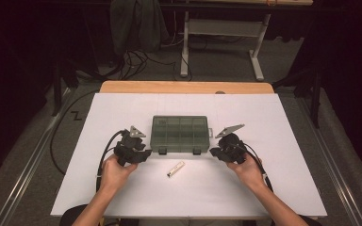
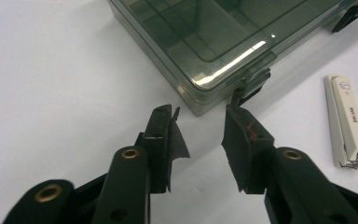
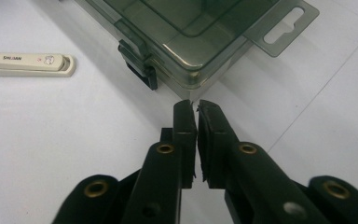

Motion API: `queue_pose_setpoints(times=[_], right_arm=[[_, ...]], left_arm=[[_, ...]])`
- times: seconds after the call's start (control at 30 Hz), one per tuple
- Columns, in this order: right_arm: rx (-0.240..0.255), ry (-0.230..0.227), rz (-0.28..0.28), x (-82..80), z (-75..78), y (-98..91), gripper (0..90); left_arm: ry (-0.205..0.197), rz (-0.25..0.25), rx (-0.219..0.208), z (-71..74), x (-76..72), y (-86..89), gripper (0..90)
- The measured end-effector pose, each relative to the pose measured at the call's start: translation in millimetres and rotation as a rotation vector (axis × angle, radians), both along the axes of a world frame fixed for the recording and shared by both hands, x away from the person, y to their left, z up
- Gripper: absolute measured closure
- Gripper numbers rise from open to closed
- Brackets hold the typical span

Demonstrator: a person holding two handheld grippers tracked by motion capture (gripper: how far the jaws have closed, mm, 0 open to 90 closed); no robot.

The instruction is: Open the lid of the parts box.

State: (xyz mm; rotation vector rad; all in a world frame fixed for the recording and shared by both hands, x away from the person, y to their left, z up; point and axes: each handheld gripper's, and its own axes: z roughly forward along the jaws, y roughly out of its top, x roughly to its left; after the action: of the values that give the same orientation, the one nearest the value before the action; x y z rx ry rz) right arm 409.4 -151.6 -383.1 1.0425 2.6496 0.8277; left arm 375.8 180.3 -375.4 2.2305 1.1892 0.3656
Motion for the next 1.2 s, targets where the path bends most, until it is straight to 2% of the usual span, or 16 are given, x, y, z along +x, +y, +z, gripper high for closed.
queue_pose_setpoints(times=[0.3,0.53,0.57,0.8,1.2], right_arm=[[-0.027,0.002,-0.007,1.0,0.7,3.1,90.0],[-0.032,0.018,-0.003,0.2,2.0,8.2,90.0],[-0.039,0.026,0.0,0.6,1.5,10.4,90.0],[-0.026,0.019,-0.013,1.9,2.5,9.7,90.0],[-0.024,0.016,-0.026,0.8,3.6,8.6,90.0]], left_arm=[[0.013,0.002,0.007,-0.8,1.8,-1.0,72.6],[0.022,-0.001,-0.001,-1.3,2.4,-2.1,77.6],[0.021,-0.005,0.008,-0.4,3.1,-2.7,78.9],[0.029,-0.004,0.013,-0.1,5.4,-3.3,86.3],[0.045,0.003,0.03,-4.5,9.9,-5.8,88.8]])
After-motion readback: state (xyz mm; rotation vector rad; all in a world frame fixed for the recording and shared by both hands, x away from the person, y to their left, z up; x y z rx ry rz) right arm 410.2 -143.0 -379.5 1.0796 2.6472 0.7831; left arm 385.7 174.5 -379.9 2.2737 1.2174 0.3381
